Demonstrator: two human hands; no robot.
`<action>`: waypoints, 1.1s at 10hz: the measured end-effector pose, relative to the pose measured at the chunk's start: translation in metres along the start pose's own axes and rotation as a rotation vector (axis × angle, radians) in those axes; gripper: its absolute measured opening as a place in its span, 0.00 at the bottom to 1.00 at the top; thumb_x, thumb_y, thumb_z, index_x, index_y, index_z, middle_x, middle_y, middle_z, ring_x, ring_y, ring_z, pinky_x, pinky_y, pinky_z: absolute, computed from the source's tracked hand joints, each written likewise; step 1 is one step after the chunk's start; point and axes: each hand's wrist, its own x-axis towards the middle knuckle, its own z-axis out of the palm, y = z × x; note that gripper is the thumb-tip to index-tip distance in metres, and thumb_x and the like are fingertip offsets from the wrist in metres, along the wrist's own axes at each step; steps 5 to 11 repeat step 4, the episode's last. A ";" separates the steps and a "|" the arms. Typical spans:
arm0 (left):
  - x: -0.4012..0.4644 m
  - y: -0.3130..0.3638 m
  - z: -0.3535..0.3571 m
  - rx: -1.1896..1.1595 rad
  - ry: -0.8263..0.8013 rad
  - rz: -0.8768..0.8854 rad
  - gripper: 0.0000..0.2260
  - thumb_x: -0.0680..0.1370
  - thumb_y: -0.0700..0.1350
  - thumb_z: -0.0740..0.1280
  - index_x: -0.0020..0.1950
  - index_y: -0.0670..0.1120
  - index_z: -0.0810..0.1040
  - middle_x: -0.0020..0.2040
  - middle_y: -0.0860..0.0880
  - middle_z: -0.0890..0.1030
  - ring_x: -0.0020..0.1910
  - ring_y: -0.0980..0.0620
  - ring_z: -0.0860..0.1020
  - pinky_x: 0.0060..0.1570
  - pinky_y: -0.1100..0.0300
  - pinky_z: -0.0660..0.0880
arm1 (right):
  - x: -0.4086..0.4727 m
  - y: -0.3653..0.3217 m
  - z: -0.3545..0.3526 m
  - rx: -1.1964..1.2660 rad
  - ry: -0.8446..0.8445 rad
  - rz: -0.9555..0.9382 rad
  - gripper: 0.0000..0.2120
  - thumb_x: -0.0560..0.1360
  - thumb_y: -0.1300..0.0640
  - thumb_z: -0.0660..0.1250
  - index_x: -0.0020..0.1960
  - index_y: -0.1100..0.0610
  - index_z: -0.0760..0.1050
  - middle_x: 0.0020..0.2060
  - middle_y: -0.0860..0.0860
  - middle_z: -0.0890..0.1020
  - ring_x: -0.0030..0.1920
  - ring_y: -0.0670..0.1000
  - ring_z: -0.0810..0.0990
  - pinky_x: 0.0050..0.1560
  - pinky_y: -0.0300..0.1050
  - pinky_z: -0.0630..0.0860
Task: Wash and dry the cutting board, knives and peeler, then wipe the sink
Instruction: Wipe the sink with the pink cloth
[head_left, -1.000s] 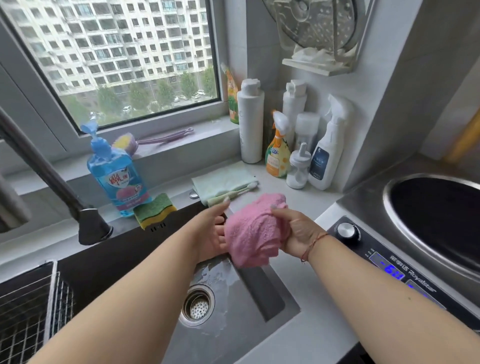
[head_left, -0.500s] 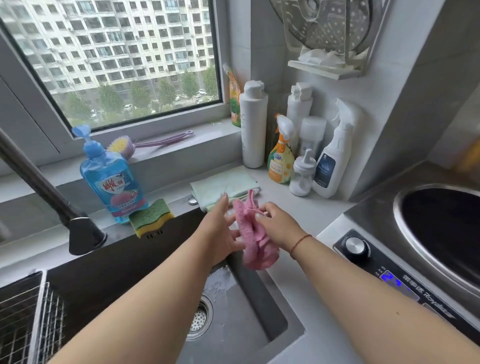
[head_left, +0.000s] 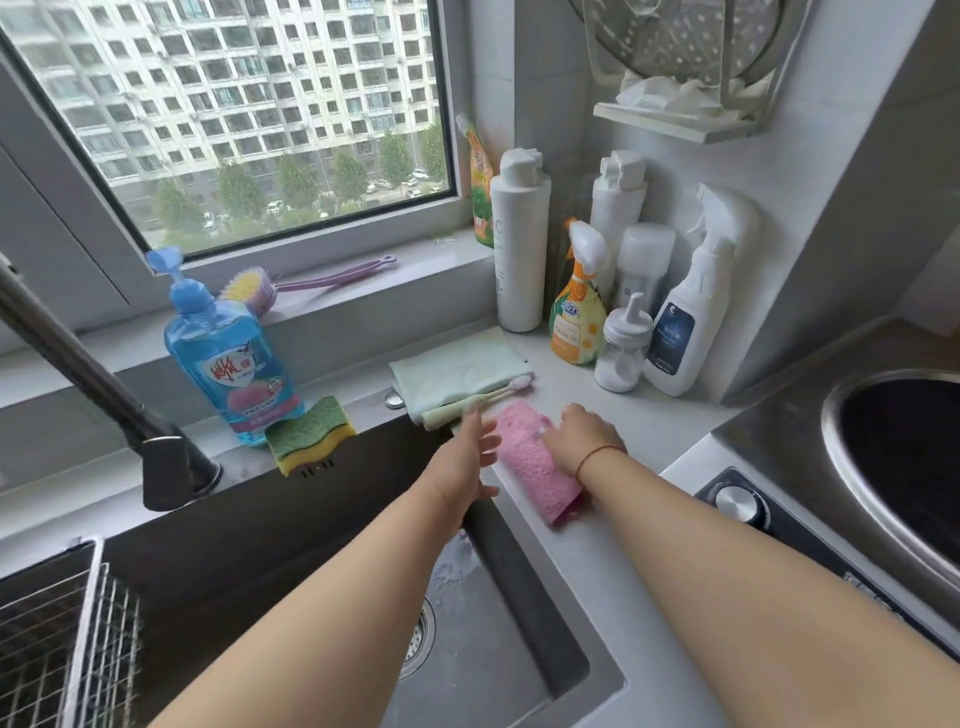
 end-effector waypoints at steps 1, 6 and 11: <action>-0.001 -0.011 0.005 0.133 -0.032 -0.023 0.29 0.82 0.62 0.43 0.74 0.47 0.67 0.74 0.48 0.67 0.71 0.48 0.66 0.66 0.47 0.69 | -0.006 0.007 0.012 -0.133 0.111 -0.204 0.13 0.78 0.53 0.60 0.62 0.52 0.72 0.60 0.56 0.72 0.63 0.58 0.69 0.60 0.49 0.69; 0.016 -0.012 -0.012 0.592 0.097 0.099 0.27 0.82 0.59 0.53 0.76 0.45 0.63 0.73 0.45 0.69 0.69 0.47 0.69 0.68 0.53 0.65 | -0.006 -0.010 0.012 -0.348 -0.038 -0.283 0.17 0.77 0.53 0.58 0.65 0.47 0.74 0.65 0.53 0.70 0.66 0.57 0.67 0.65 0.50 0.66; 0.016 -0.012 -0.012 0.592 0.097 0.099 0.27 0.82 0.59 0.53 0.76 0.45 0.63 0.73 0.45 0.69 0.69 0.47 0.69 0.68 0.53 0.65 | -0.006 -0.010 0.012 -0.348 -0.038 -0.283 0.17 0.77 0.53 0.58 0.65 0.47 0.74 0.65 0.53 0.70 0.66 0.57 0.67 0.65 0.50 0.66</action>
